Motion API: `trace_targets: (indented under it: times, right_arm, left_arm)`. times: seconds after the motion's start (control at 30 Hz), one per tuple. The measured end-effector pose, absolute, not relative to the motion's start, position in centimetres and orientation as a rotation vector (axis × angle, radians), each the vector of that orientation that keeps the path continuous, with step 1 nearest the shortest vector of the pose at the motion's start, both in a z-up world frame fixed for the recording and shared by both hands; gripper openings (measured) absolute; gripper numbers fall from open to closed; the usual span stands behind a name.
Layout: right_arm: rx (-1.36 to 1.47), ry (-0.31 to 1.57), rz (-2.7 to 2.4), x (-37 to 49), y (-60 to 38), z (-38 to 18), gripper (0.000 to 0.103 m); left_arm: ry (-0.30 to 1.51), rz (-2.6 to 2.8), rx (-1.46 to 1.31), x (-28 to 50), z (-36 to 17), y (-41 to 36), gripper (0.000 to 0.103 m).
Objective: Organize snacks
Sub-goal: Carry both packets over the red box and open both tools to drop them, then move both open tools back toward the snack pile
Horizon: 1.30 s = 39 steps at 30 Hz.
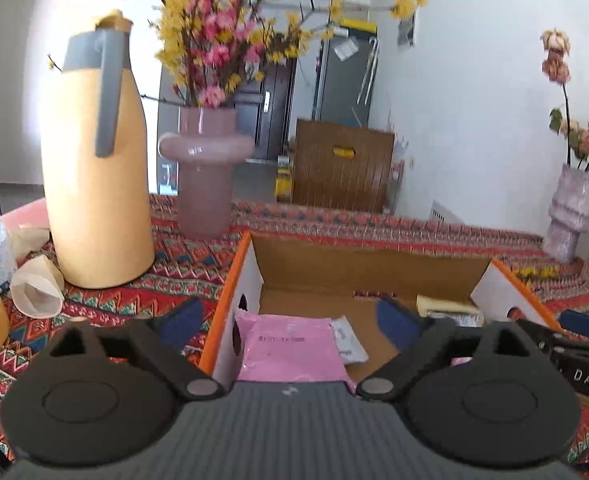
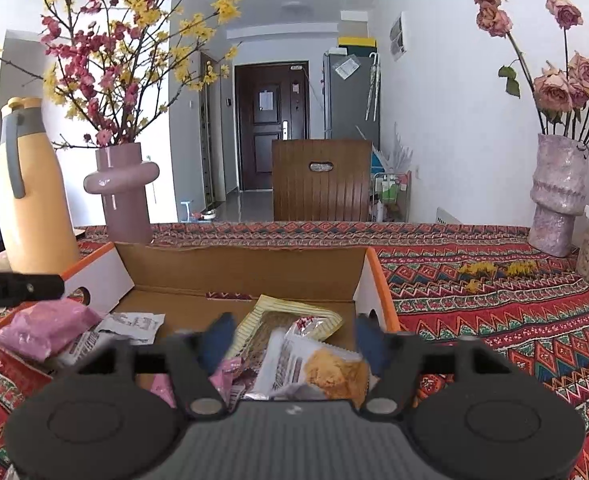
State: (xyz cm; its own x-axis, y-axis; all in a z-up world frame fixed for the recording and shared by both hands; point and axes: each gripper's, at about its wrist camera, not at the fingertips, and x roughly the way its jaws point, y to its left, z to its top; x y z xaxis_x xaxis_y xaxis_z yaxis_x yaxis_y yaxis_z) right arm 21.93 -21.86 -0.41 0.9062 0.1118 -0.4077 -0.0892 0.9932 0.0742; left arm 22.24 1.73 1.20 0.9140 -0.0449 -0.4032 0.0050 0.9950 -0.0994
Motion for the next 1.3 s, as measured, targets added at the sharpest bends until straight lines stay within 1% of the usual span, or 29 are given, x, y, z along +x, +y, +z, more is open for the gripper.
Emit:
trace_targets:
  times: [0.03, 0.07, 0.13, 0.17, 1.03, 1.3]
  right_arm:
    - [0.058, 0.416, 0.106, 21.8, -21.9, -0.3, 0.08]
    - [0.065, 0.409, 0.108, 21.7, -22.0, -0.3, 0.089]
    - [0.08, 0.398, 0.098, 21.6, -22.2, -0.2, 0.098]
    - [0.088, 0.395, 0.093, 21.6, -22.3, -0.2, 0.099]
    - [0.13, 0.403, 0.065, 21.9, -22.9, -0.6, 0.099]
    - [0.152, 0.36, 0.094, 20.9, -23.5, 1.2, 0.099]
  left_arm:
    - [0.406, -0.02, -0.098, 22.0, 1.2, 1.7, 0.103]
    - [0.4, -0.016, -0.096, 21.9, 1.3, 1.7, 0.103]
    - [0.403, -0.016, -0.09, 21.9, 1.3, 1.5, 0.103]
    - [0.406, -0.015, -0.088, 22.0, 1.2, 1.4, 0.103]
    - [0.41, 0.0, -0.054, 21.9, 0.6, 0.6, 0.103]
    - [0.375, -0.001, -0.072, 20.1, 2.9, 0.8, 0.103]
